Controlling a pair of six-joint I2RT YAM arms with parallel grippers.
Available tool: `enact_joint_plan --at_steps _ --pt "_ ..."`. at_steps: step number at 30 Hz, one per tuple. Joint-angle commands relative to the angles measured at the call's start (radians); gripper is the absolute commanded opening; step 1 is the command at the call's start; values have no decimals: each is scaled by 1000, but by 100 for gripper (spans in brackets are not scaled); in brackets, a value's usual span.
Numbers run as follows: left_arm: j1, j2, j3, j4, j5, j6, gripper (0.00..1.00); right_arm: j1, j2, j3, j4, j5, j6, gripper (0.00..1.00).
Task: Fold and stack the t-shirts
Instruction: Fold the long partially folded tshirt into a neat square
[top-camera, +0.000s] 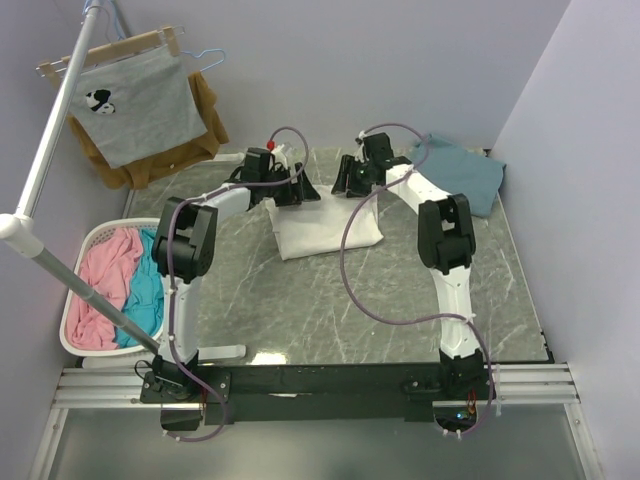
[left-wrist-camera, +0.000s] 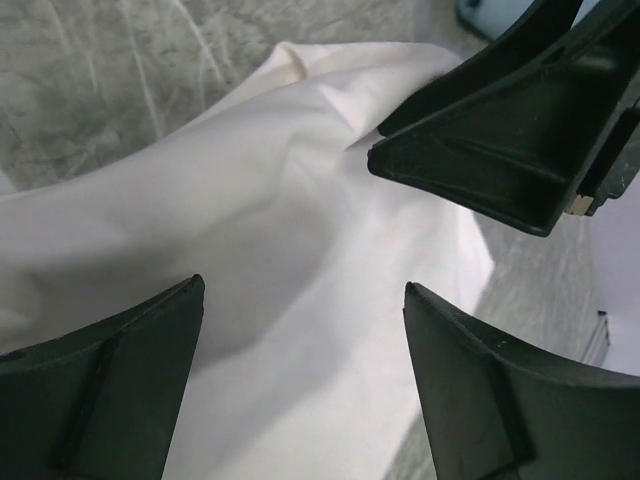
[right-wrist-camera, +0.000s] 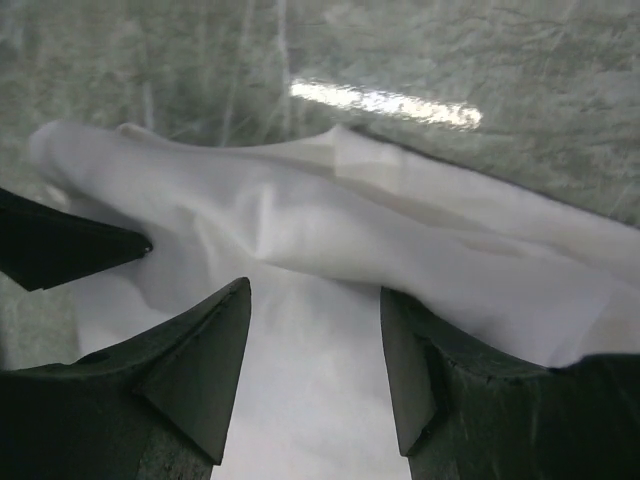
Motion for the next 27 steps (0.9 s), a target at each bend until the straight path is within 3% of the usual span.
enact_joint_plan --at_steps 1,9,12,17,21,27 --pt "5 52 100 3 -6 49 86 -10 74 151 -58 49 -27 62" --pt "63 75 48 40 -112 30 86 -48 258 432 -184 101 -18 64" --pt "85 78 4 54 -130 29 86 -80 274 429 -196 80 13 65" --pt "96 100 10 24 -185 40 86 -100 211 379 -196 80 15 65" --pt "99 43 -50 86 -250 20 88 -108 53 182 -75 164 -13 66" --pt "99 -70 -81 121 -248 17 98 -116 -85 88 -67 163 -53 66"
